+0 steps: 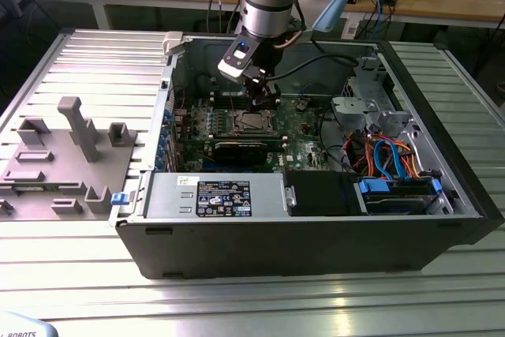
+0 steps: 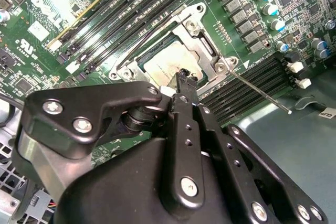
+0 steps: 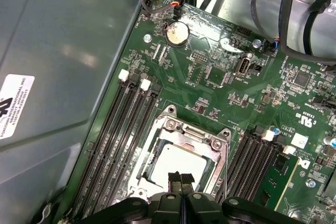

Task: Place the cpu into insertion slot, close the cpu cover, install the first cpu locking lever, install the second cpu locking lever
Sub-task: 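Install the first cpu locking lever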

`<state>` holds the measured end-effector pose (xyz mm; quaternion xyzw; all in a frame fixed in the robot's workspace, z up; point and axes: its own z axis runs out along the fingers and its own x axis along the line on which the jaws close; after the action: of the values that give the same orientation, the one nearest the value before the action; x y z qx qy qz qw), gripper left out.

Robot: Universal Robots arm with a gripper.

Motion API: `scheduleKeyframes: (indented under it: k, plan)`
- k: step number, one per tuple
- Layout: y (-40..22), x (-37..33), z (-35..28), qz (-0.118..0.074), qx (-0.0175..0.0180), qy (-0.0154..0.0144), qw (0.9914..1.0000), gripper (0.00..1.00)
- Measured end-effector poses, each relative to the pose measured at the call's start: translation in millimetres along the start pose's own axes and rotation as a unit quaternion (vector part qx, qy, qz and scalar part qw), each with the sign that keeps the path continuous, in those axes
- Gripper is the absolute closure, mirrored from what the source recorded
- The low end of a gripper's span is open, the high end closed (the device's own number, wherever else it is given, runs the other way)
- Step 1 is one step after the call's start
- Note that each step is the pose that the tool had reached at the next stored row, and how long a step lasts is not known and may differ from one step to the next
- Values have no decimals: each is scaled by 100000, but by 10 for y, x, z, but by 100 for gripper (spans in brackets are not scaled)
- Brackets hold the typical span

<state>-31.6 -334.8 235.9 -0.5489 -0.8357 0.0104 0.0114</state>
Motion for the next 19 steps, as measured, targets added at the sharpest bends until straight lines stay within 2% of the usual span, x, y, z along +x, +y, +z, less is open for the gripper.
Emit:
scheduleKeyframes:
  k: [19]
  plan:
    - [0,0,2,-588,4,-18,99998,89]
